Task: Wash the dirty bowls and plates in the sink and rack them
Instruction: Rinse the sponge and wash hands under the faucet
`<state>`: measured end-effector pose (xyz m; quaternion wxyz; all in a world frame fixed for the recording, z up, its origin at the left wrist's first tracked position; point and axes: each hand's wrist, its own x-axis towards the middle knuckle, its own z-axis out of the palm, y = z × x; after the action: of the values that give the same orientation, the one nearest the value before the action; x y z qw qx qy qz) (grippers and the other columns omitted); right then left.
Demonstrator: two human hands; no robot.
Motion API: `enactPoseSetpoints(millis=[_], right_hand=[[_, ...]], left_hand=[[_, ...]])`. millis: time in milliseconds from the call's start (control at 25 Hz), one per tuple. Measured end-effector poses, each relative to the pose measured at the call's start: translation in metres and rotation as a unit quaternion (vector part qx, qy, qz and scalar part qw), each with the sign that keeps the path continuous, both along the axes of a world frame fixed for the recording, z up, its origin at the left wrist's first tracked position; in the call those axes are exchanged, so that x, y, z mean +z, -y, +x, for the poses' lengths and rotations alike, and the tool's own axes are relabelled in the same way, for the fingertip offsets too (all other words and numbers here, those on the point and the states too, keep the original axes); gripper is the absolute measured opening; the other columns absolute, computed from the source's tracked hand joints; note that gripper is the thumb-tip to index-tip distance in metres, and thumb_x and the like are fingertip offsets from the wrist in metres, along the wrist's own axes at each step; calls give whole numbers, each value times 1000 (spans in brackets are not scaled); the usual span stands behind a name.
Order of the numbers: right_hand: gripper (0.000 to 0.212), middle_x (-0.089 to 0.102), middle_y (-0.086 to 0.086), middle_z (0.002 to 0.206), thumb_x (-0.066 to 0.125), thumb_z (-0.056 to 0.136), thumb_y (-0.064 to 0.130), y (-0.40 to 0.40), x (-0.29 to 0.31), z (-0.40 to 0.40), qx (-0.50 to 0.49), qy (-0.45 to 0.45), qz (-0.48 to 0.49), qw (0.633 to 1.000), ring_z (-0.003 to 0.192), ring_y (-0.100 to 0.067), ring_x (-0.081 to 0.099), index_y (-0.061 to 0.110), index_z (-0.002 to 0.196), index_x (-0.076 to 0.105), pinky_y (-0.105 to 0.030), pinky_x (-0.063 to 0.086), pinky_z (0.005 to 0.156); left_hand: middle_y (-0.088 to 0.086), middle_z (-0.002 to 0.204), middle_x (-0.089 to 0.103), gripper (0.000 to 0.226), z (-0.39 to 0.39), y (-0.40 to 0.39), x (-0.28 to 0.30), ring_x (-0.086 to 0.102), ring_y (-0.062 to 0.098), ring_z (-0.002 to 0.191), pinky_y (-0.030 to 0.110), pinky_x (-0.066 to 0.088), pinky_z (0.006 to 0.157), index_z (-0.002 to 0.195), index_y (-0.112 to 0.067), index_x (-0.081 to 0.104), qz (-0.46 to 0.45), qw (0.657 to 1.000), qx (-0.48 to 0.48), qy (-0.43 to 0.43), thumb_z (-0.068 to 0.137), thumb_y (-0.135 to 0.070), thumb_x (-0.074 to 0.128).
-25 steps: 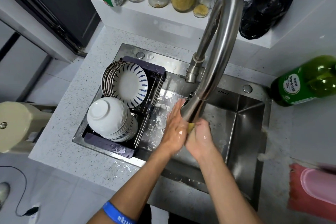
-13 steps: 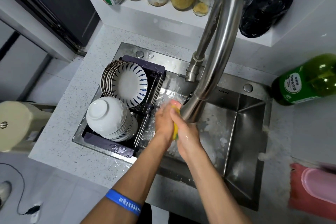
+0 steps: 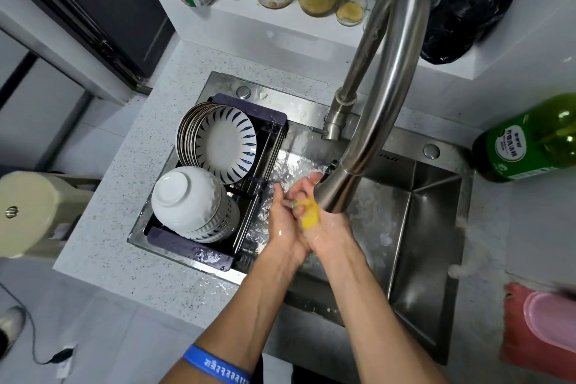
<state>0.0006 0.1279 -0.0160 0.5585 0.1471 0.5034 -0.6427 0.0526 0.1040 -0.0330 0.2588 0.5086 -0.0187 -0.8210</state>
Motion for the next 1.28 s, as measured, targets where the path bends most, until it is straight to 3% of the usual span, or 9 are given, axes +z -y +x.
enactPoseSetpoints(millis=[120,320,400,480,600,720,840,1120,1280], right_hand=[[14,71,-9,85,60,82,0,4,8,-4,-98,174,-54,978,65,-16,56,9,82,72,-19,43,37],[20,65,3,82,71,73,11,2,-8,-3,1,-63,109,992,75,-11,66,20,85,58,-26,56,72],[15,63,1,75,65,82,5,1,-14,-4,-30,4,71,997,68,-12,66,17,86,57,-28,56,67],[17,59,-5,61,57,87,-8,0,-12,-6,-48,87,48,994,48,-15,60,8,83,57,-24,50,46],[17,70,-6,85,54,92,-4,-3,-9,-11,-43,63,2,997,61,-15,64,8,88,66,-24,50,50],[19,70,-12,101,60,94,9,1,-16,-5,-78,97,17,992,60,-16,60,8,112,64,-25,50,49],[44,68,-9,107,78,73,7,4,-28,0,-23,-23,117,993,85,-16,67,16,111,57,-32,58,72],[29,53,1,57,60,91,2,-1,-23,-2,-32,-61,163,984,50,-11,54,21,76,45,-23,47,50],[24,64,5,97,59,94,5,-17,-16,-14,167,-177,128,961,100,-20,67,25,106,57,-27,51,78]], left_hand=[[12,107,74,58,-1,-1,-4,68,30,105,42,45,106,88,-16,78,20,1000,14,10,101,-54,37],[16,91,74,56,-7,-5,-3,72,29,82,40,51,90,115,-13,68,32,998,-44,13,102,-54,31],[15,98,70,54,-6,-7,-7,68,30,90,40,49,95,126,-12,63,32,998,-38,31,100,-52,37],[9,95,64,47,-6,-6,-8,64,26,87,37,50,91,99,-12,73,28,998,-42,43,99,-49,43],[-2,66,62,53,-7,-8,-7,65,17,67,35,50,82,55,-22,61,22,998,-36,46,98,-48,44],[7,94,65,37,-7,-8,-13,70,28,97,40,53,92,96,-17,66,13,999,-31,19,93,-52,55],[12,116,65,53,-8,-5,-12,65,30,101,39,57,83,136,-18,57,33,998,-56,7,96,-50,48],[15,85,60,34,-9,-14,-14,57,25,71,35,48,63,94,-12,67,-77,978,-128,147,89,-45,61],[0,118,67,35,-16,-27,-6,62,13,107,34,50,97,122,-24,63,-232,923,-186,245,103,-44,41]])
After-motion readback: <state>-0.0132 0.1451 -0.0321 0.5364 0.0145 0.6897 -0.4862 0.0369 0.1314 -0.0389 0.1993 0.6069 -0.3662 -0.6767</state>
